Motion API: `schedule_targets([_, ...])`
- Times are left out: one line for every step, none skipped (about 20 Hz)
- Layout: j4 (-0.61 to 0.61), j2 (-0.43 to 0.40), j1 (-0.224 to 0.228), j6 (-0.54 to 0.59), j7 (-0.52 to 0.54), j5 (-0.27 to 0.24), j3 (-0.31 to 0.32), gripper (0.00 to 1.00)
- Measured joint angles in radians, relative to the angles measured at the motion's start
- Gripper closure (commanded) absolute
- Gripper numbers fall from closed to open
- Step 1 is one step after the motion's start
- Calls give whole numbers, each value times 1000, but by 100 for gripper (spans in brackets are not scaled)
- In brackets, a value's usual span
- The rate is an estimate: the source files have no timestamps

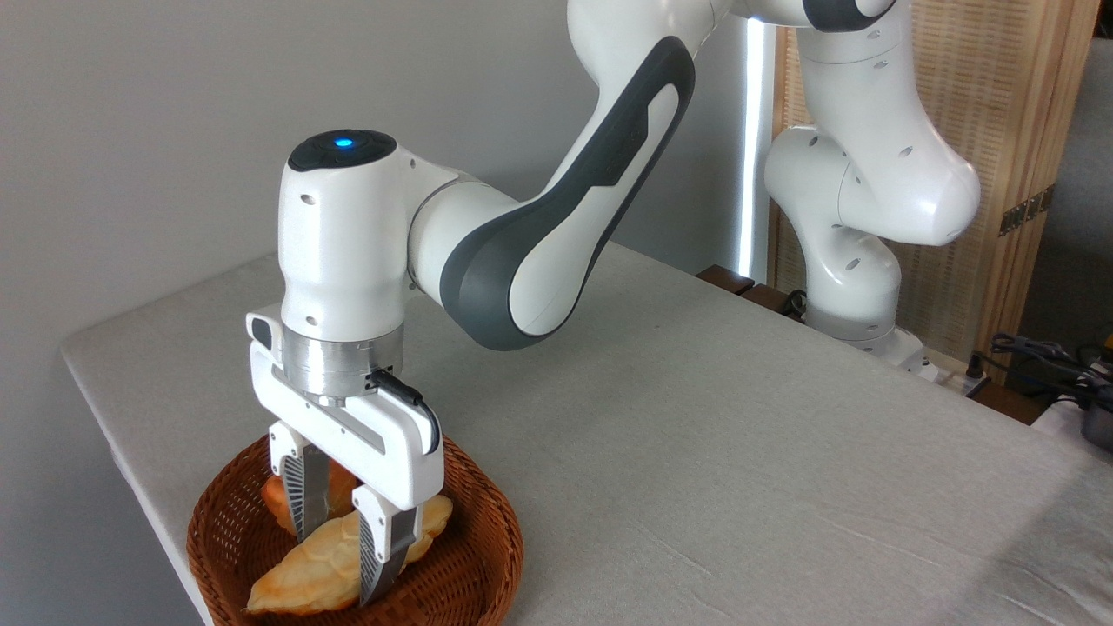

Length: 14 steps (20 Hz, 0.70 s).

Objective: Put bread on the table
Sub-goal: 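Close the gripper on the middle of the long bread roll, then lift the held bread roll up out of the basket and carry it aside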

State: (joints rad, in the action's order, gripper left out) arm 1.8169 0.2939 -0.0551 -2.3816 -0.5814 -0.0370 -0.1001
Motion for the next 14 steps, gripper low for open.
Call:
schedule_targets([0, 0, 0, 0, 0, 0, 0, 57])
schedule_targets([0, 0, 0, 0, 0, 0, 0, 57])
schedule_targets([0, -1, 0, 0, 0, 0, 0, 57])
schedule_targets([0, -2, -1, 0, 0, 0, 0, 57])
schedule_targets([0, -3, -1, 0, 0, 0, 0, 57])
schedule_targets([0, -4, -1, 0, 0, 0, 0, 57])
schedule_targets([0, -7, -1, 0, 0, 0, 0, 56])
schedule_targets([-1, -11, -1, 0, 0, 0, 0, 55])
schedule_targets([-2, -17, -1, 0, 0, 0, 0, 55])
schedule_targets([-3, -27, -1, 0, 0, -1, 0, 55])
schedule_targets([-5, -39, -1, 0, 0, -3, 0, 55])
schedule_targets([-5, -54, -1, 1, 0, -6, 0, 55])
schedule_targets([-5, -68, -1, 8, 0, -11, 0, 55])
schedule_targets([-5, -82, -1, 20, 0, -15, 0, 53])
